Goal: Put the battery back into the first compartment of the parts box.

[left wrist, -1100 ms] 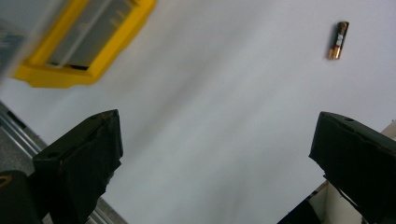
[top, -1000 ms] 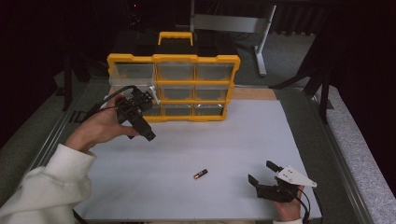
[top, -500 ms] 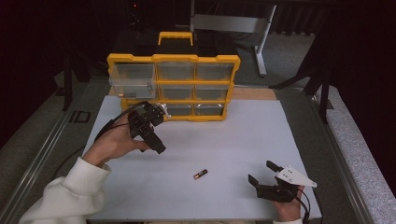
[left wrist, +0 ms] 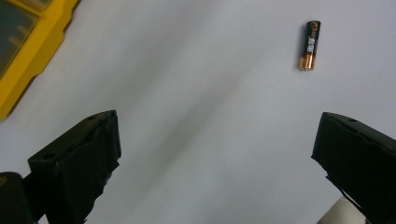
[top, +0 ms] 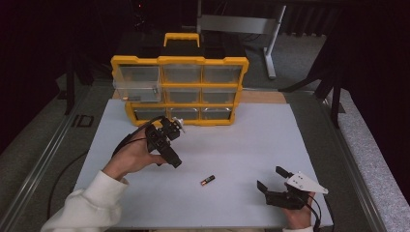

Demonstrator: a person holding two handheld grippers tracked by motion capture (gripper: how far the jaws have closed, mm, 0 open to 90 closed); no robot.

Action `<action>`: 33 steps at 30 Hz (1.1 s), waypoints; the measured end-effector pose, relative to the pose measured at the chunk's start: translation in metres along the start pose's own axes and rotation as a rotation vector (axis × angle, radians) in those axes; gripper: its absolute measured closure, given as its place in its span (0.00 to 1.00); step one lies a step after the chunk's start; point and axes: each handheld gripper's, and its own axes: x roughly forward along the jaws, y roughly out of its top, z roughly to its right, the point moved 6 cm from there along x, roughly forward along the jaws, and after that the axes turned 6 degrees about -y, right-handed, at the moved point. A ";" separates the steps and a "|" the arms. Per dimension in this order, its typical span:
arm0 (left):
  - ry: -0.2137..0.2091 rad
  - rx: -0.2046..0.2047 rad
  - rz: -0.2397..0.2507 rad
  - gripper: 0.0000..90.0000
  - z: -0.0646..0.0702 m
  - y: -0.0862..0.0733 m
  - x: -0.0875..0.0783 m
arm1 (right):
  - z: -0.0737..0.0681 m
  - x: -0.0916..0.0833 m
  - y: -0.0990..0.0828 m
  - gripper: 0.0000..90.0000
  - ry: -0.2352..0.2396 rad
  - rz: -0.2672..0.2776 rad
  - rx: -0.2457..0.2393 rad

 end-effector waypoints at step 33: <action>-0.082 0.098 -0.020 0.01 0.047 0.021 0.090 | 0.000 0.000 0.000 0.10 -0.002 0.001 -0.007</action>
